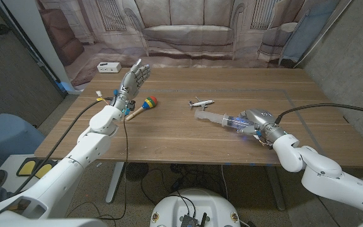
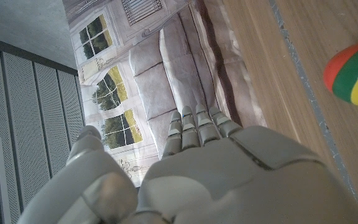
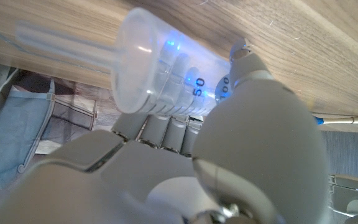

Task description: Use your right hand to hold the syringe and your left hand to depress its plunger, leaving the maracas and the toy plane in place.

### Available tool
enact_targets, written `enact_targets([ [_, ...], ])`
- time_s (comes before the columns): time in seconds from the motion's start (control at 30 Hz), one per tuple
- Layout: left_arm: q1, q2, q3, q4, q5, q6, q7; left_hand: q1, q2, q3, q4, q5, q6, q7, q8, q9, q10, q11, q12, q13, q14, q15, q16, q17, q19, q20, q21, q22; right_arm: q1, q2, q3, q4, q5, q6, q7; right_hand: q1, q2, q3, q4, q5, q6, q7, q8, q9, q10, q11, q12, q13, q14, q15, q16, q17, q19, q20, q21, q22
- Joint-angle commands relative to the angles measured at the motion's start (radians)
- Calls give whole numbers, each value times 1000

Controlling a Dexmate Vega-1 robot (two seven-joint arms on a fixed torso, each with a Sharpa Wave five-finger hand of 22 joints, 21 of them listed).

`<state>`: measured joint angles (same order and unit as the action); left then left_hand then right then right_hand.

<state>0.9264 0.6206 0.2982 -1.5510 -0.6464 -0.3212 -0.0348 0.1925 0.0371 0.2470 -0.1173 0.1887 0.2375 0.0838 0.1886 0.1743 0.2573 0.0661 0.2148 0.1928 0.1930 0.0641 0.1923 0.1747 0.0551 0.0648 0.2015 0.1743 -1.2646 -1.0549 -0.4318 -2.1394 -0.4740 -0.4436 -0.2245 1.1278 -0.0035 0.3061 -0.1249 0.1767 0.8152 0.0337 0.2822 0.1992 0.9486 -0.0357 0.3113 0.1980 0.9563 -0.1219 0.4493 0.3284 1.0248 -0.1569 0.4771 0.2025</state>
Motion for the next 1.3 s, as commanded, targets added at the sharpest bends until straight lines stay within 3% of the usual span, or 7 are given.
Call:
enact_targets([
  [0.03,-7,-1,8,-9,8,15,11,5,0,-1,1,-1,8,2,0,5,5,-2,-4,2,9,-1,-3,5,0,5,-3,6,-38,8,54,23,125,79,-62,40,192,52,59,4,103,-92,-12,1,3,8,-7,3,28,-72,-9,9,-13,3,15,4],
  [0.23,-13,-2,13,-11,13,20,13,6,0,-1,1,-1,8,2,0,5,5,-6,-4,3,9,-1,-3,5,0,5,-3,6,-44,7,58,34,140,110,-83,0,204,61,103,6,28,-102,-54,4,-11,-4,-22,6,14,-64,-24,22,-42,5,27,8],
  [0.3,-15,-2,14,-12,15,23,14,6,1,0,1,-1,8,2,0,5,5,-6,-4,3,10,-1,-3,5,0,5,-3,6,-46,12,61,38,143,117,-96,-5,205,64,111,6,26,-101,-56,5,-13,-4,-24,7,11,-65,-26,24,-45,6,29,8],
  [0.7,-17,-3,14,-17,22,27,28,7,2,0,1,-1,9,2,0,5,6,-6,-3,3,9,0,-3,5,1,5,-3,6,-37,25,69,57,178,161,-104,-25,206,77,136,9,10,-94,-67,6,-11,-9,-29,9,6,-68,-33,33,-52,6,40,9],
  [1.0,-29,-6,18,-12,31,29,31,8,4,1,1,-2,9,2,0,5,5,-2,-4,3,10,0,-3,5,1,5,-3,6,-52,82,116,116,311,294,-138,-31,206,85,146,10,11,-93,-68,7,-6,-4,-30,10,3,-69,-37,38,-56,7,46,9],
  [1.3,-47,-12,25,-1,36,31,28,9,6,1,1,-2,9,2,0,5,7,-1,-4,3,11,-1,-3,5,2,5,-3,6,-46,111,128,150,359,373,-144,-37,205,95,155,10,12,-88,-70,7,-2,-4,-32,11,7,-72,-37,46,-56,7,54,8],
])
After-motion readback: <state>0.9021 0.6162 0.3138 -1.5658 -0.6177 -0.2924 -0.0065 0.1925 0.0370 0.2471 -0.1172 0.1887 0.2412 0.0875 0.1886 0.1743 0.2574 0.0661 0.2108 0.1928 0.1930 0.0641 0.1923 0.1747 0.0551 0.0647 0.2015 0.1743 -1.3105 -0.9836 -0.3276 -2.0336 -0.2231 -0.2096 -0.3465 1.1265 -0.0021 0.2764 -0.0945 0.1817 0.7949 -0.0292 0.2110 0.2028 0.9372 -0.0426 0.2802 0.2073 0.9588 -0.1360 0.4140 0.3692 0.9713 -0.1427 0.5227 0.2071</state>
